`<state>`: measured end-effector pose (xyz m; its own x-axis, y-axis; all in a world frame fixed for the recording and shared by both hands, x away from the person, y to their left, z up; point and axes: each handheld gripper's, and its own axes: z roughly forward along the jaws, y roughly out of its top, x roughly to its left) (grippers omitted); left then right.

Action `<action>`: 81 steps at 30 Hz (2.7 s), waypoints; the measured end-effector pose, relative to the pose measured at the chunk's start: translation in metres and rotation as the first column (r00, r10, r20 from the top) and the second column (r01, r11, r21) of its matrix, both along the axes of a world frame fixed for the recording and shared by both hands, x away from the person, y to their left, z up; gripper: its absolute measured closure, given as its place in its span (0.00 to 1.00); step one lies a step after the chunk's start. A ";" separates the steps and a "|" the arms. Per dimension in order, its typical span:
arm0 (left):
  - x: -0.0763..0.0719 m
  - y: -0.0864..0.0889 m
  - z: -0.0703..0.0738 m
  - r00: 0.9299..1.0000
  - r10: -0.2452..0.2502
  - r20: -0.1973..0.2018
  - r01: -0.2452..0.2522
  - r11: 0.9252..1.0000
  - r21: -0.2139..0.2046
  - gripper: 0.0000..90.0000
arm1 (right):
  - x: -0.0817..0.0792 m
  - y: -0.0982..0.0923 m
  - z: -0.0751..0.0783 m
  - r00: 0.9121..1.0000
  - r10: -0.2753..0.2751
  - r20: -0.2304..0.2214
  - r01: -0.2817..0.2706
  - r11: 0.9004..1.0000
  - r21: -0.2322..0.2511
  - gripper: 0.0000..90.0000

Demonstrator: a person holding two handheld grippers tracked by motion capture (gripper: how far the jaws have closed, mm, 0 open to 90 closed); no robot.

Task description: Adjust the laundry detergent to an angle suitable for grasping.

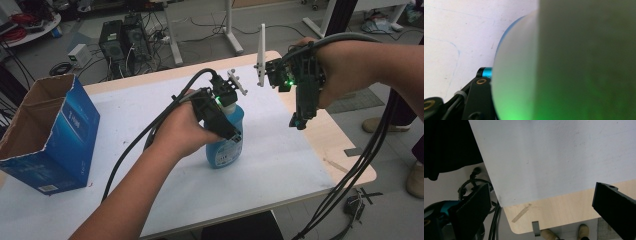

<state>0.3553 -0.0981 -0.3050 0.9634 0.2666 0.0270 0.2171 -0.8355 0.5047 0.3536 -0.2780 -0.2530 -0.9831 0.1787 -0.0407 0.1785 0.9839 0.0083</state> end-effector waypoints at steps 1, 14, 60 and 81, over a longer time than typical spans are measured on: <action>0.000 0.003 0.003 1.000 -0.005 0.000 0.005 1.000 0.000 0.49 | 0.000 0.001 0.000 1.000 0.003 0.001 -0.003 1.000 0.002 0.02; 0.002 0.049 0.028 0.997 -0.079 0.003 0.079 0.997 0.000 0.49 | 0.004 0.024 0.000 0.999 0.041 -0.004 -0.041 0.999 -0.006 0.02; 0.008 0.161 0.002 0.829 -0.556 -0.051 0.555 0.831 -0.046 0.49 | 0.007 0.049 -0.007 0.998 0.067 -0.011 -0.068 0.997 -0.029 0.02; 0.008 0.163 -0.019 0.810 -0.584 -0.043 0.583 0.812 -0.039 0.48 | 0.008 0.049 -0.012 0.998 0.067 -0.016 -0.068 0.997 -0.024 0.02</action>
